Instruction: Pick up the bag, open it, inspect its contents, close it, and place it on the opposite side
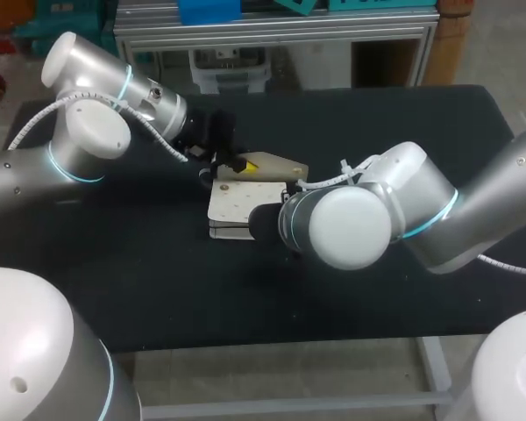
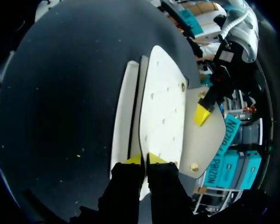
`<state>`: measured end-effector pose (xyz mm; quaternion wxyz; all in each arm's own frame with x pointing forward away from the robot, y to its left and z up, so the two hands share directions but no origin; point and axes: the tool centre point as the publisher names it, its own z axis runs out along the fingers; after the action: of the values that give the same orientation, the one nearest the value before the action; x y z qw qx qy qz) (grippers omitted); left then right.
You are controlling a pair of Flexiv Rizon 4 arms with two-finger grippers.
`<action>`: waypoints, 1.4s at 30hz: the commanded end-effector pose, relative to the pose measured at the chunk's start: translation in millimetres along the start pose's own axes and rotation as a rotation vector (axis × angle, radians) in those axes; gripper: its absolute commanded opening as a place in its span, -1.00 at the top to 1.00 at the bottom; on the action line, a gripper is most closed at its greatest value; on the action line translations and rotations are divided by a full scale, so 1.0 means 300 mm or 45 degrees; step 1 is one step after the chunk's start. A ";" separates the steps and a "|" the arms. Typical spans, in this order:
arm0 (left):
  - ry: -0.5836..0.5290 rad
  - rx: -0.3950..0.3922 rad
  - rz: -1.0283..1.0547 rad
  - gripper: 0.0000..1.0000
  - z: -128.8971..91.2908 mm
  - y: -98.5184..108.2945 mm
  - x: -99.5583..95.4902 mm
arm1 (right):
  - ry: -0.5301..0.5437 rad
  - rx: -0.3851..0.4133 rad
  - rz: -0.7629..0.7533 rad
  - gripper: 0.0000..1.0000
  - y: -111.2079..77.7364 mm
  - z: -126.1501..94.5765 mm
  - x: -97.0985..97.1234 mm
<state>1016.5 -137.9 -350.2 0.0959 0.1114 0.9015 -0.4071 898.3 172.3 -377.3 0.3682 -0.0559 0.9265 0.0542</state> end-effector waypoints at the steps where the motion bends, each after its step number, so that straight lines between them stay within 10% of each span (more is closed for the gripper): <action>1: -0.054 0.023 0.073 1.00 -0.004 -0.003 0.048 | -0.343 -0.019 0.013 1.00 -0.013 0.006 0.017; 19: -0.207 0.052 0.377 0.97 0.029 0.023 0.180 | -0.343 -0.019 0.013 1.00 -0.013 0.006 0.017; 23: -0.212 0.048 0.387 0.27 0.014 0.004 0.175 | -0.343 -0.019 0.013 1.00 -0.013 0.006 0.017; 26: -0.226 0.062 0.390 0.10 -0.011 -0.018 0.162 | -0.343 -0.019 0.013 1.00 -0.013 0.006 0.017; 34: -0.241 0.086 0.399 0.22 -0.062 -0.064 0.116 | -0.343 -0.019 0.013 1.00 -0.013 0.006 0.017; 37: -0.240 0.077 0.411 0.47 -0.053 -0.066 0.106 | -0.343 -0.019 0.013 1.00 -0.013 0.006 0.017; 39: -0.237 0.061 0.420 1.00 -0.042 -0.063 0.100 | -0.343 -0.019 0.013 1.00 -0.013 0.006 0.017; 42: -0.236 0.048 0.436 1.00 -0.035 -0.049 0.109 | -0.343 -0.019 0.013 1.00 -0.013 0.006 0.017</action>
<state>978.7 -132.8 -336.7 0.2431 0.2264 0.8497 -0.4094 897.6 171.6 -377.9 0.3665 -0.0519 0.9272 0.0566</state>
